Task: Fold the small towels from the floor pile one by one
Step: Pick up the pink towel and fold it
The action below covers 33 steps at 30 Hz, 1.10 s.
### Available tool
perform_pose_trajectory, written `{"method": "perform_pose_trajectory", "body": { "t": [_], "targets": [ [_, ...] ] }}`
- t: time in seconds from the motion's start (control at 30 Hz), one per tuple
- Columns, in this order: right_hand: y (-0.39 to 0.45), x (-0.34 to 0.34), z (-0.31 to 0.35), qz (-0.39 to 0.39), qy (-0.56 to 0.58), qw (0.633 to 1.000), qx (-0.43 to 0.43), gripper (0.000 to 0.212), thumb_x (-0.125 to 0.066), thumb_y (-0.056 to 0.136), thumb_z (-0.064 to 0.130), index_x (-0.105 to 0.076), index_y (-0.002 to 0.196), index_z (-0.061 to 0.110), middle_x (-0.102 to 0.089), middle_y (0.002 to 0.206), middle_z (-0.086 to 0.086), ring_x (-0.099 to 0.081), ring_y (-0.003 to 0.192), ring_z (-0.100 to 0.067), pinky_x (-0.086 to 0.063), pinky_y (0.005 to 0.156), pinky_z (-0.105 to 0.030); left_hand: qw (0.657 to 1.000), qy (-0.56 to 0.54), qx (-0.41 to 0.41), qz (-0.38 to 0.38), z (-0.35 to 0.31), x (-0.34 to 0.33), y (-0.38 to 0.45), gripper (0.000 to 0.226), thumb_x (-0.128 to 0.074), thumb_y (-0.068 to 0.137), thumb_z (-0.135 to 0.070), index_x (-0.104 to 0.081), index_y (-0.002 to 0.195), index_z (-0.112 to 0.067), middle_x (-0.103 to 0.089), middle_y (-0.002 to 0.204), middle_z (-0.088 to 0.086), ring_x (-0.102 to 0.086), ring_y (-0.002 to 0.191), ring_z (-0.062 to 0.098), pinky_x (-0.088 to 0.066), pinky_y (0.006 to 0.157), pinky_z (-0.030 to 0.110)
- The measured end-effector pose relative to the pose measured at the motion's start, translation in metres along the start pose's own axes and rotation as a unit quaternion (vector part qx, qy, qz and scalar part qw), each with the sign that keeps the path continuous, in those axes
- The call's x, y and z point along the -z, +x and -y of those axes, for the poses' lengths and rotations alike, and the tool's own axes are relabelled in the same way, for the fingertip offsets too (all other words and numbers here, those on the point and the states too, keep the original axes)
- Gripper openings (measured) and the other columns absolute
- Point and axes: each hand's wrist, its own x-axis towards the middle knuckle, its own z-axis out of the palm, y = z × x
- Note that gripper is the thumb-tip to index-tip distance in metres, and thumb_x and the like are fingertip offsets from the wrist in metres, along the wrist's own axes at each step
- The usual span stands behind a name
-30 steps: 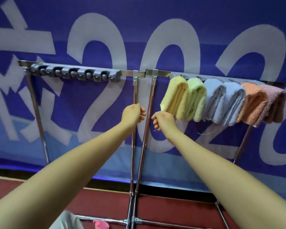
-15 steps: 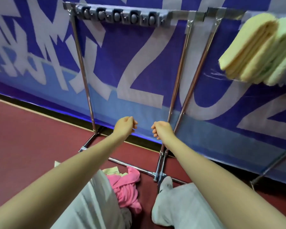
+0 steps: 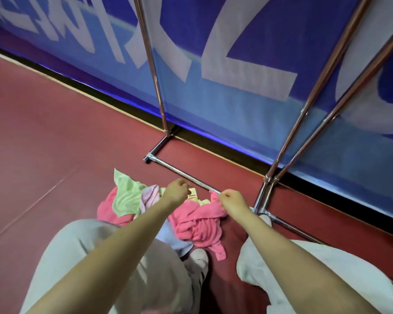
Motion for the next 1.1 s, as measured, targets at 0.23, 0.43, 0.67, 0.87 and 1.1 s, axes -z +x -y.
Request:
{"method": "perform_pose_trajectory", "body": {
  "t": [0.23, 0.43, 0.67, 0.87, 1.1],
  "targets": [
    [0.065, -0.036, -0.061, 0.057, -0.284, 0.955, 0.070, 0.021, -0.040, 0.096, 0.016, -0.054, 0.082, 0.009, -0.064, 0.095, -0.019, -0.053, 0.078, -0.028, -0.030, 0.063, -0.030, 0.996, 0.069, 0.058, 0.020, 0.086, -0.032, 0.058, 0.026, -0.040, 0.093, -0.003, -0.065, 0.096, -0.008, -0.070, 0.096, 0.017, -0.063, 0.092, 0.033, -0.049, 0.078, 0.034],
    [0.126, -0.076, -0.106, 0.134, -0.377, 0.909, 0.119, 0.030, -0.042, 0.097, 0.020, -0.065, 0.116, 0.020, -0.060, 0.126, -0.003, -0.056, 0.113, -0.026, -0.045, 0.089, -0.031, 0.975, 0.194, 0.079, 0.067, 0.148, -0.064, 0.096, 0.028, -0.040, 0.098, -0.010, -0.064, 0.112, -0.005, -0.064, 0.123, 0.015, -0.058, 0.111, 0.030, -0.041, 0.091, 0.031],
    [0.169, -0.106, -0.153, 0.180, -0.434, 0.876, 0.107, 0.051, -0.049, 0.095, 0.024, -0.038, 0.144, 0.025, -0.038, 0.148, -0.005, -0.037, 0.132, -0.026, -0.030, 0.109, -0.036, 0.954, 0.261, 0.056, 0.139, 0.186, -0.105, 0.130, 0.036, -0.037, 0.101, -0.021, -0.061, 0.121, -0.003, -0.065, 0.121, 0.017, -0.060, 0.109, 0.033, -0.044, 0.090, 0.038],
    [0.177, -0.108, -0.166, 0.139, -0.492, 0.854, 0.098, 0.047, -0.037, 0.098, 0.018, -0.037, 0.144, 0.026, -0.045, 0.141, -0.003, -0.042, 0.127, -0.025, -0.033, 0.103, -0.038, 0.936, 0.313, 0.075, 0.141, 0.215, -0.111, 0.136, 0.029, -0.048, 0.096, -0.026, -0.061, 0.115, -0.009, -0.065, 0.115, 0.016, -0.059, 0.106, 0.033, -0.045, 0.084, 0.038],
    [0.165, -0.089, -0.140, 0.117, -0.378, 0.915, 0.079, 0.032, -0.035, 0.101, 0.017, -0.059, 0.114, 0.001, -0.063, 0.115, -0.021, -0.059, 0.104, -0.035, -0.043, 0.081, -0.038, 0.978, 0.180, 0.077, 0.067, 0.195, -0.094, 0.125, 0.040, -0.049, 0.100, -0.023, -0.051, 0.061, -0.012, -0.057, 0.066, 0.009, -0.052, 0.069, 0.027, -0.028, 0.056, 0.030]
  ]
}}
